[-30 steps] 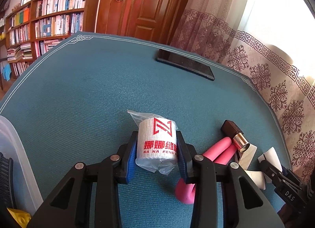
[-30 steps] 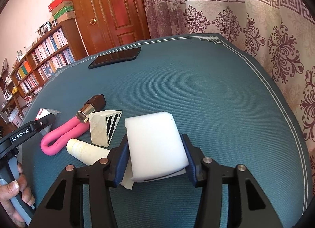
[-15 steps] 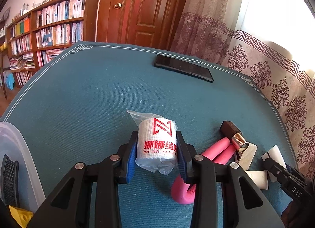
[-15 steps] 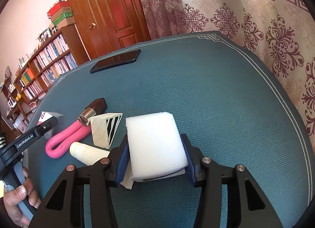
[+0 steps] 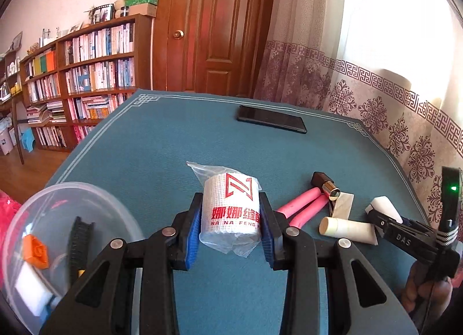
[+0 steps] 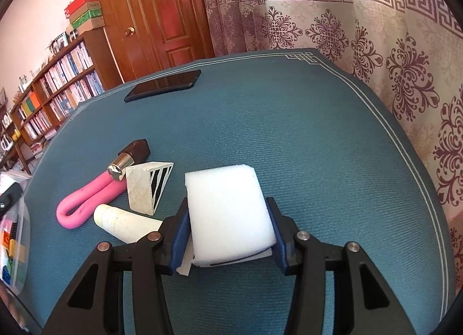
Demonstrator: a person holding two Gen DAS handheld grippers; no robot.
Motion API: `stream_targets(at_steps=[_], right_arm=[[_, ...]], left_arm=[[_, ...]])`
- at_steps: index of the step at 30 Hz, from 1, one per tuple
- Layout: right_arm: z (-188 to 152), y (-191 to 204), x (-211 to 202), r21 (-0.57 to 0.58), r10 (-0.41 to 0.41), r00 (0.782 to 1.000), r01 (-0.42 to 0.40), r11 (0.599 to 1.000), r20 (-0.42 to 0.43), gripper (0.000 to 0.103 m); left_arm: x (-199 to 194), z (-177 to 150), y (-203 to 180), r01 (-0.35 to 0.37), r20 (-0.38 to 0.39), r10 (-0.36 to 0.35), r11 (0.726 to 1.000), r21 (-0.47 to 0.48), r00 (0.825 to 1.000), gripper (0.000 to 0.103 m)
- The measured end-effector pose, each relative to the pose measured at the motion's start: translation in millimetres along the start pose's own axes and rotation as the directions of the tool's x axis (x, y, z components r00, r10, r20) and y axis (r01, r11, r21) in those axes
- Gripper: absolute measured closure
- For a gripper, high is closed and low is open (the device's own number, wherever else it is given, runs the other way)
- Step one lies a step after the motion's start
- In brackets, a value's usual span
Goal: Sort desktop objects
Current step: 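Carry bandage roll in left tool while right tool carries foam block to bowl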
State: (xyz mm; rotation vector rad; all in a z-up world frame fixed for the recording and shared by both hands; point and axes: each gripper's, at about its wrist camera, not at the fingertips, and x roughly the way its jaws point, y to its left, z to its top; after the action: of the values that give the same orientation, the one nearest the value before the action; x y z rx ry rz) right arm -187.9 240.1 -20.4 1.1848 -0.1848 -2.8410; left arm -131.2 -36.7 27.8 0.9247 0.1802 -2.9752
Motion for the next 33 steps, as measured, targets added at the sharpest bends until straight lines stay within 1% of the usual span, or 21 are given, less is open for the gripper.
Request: stream_targets(at_steps=[1,3,5,7,8,10,12,14,15,19,22,25,30,33], right_arm=[[0.1,6.0,-2.7,-0.022,0.004,1.0,-0.004,1.0,-0.002,0.05],[1.1,22.3,-14.5,-0.07,0.049,0.999,-0.048,0.996,0.007,0.05],[6.6,44.5,-33.6,-0.14,0.093,0.994,-0.084,0.986,0.056,0.05],[13.9,66.9,-53.6,-0.198,0.154,0.983,-0.132,0.971,0.101,0.05],[17.1,77.9,-61.3,-0.216,0.192,0.976,-0.165,0.962,0.108,0.05],[20.1,100.0,-73.2,-0.253,0.263,0.959,-0.231,0.94,0.103,0.05],[18.1,122.1,-81.4,-0.282,0.315,0.944,-0.278,0.918,0.094,0.05],[12.7,144.1,-87.9,-0.302,0.356,0.93,-0.314,0.9,0.092,0.05],[9.2,154.8,-90.6,-0.307,0.372,0.924,-0.328,0.893,0.094,0.05],[-2.6,191.8,-95.8,-0.283,0.414,0.905,-0.374,0.883,0.095,0.05],[-9.2,218.1,-93.1,-0.274,0.423,0.903,-0.388,0.88,0.08,0.05],[-13.0,247.3,-85.9,-0.309,0.424,0.905,-0.391,0.867,0.045,0.05],[-23.7,290.2,-75.5,-0.384,0.443,0.896,-0.414,0.825,-0.014,0.05],[-31.7,307.0,-65.8,-0.415,0.45,0.891,-0.431,0.801,-0.057,0.05]], left_arm=[[-13.3,-0.2,11.0,-0.021,0.006,0.021,1.0,-0.01,1.0,0.065],[-37.8,-0.8,34.8,-0.078,0.011,0.078,0.996,-0.037,0.997,0.065],[-61.7,-3.6,58.9,-0.14,0.013,0.141,0.987,-0.078,0.99,0.065],[-81.7,-6.4,80.3,-0.203,0.019,0.207,0.971,-0.123,0.978,0.065],[-89.3,-8.1,90.0,-0.23,0.02,0.235,0.962,-0.144,0.972,0.065],[-100.2,-11.5,107.2,-0.261,0.021,0.269,0.948,-0.184,0.963,0.065],[-105.6,-16.2,120.9,-0.279,0.015,0.289,0.938,-0.206,0.957,0.065],[-108.0,-22.5,133.3,-0.286,0.007,0.295,0.933,-0.217,0.956,0.065],[-107.5,-25.0,139.5,-0.282,0.0,0.289,0.934,-0.217,0.957,0.065],[-107.5,-30.2,164.3,-0.265,-0.017,0.267,0.943,-0.2,0.964,0.065],[-111.9,-33.6,181.9,-0.249,-0.027,0.249,0.947,-0.204,0.968,0.065],[-116.7,-41.5,194.4,-0.234,-0.034,0.232,0.949,-0.213,0.972,0.065],[-116.0,-55.3,208.8,-0.224,-0.067,0.214,0.946,-0.235,0.975,0.065],[-112.4,-60.3,213.9,-0.224,-0.086,0.21,0.945,-0.237,0.974,0.065]])
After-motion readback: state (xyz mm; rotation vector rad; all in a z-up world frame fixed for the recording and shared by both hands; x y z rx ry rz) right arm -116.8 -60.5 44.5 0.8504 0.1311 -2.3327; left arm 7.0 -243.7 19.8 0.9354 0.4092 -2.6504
